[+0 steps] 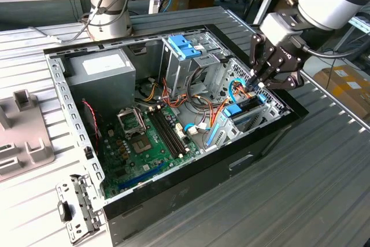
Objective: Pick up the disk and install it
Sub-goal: 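Insert the second disk wire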
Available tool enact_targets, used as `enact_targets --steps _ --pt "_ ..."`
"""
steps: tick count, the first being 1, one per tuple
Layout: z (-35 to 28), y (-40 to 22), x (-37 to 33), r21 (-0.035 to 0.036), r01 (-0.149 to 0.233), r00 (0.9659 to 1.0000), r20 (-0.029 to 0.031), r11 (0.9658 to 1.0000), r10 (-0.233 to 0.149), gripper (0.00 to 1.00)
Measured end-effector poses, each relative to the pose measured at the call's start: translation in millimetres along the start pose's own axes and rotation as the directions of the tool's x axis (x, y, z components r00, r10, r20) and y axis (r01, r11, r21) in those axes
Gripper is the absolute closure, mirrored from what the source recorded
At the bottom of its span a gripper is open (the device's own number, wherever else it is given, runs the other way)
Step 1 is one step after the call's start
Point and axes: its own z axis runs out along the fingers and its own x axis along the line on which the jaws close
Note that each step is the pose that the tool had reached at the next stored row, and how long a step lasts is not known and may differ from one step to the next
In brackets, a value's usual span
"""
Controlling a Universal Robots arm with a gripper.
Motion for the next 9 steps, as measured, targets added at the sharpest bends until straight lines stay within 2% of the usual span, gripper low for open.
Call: enact_targets --steps 3,9 --pt "-0.1 0.3 3.4 0.0000 0.000 1.0000 0.0000 1.0000 0.000 0.84" --pt "0.8 0.4 4.5 0.0000 0.000 1.0000 0.0008 1.0000 0.000 0.84"
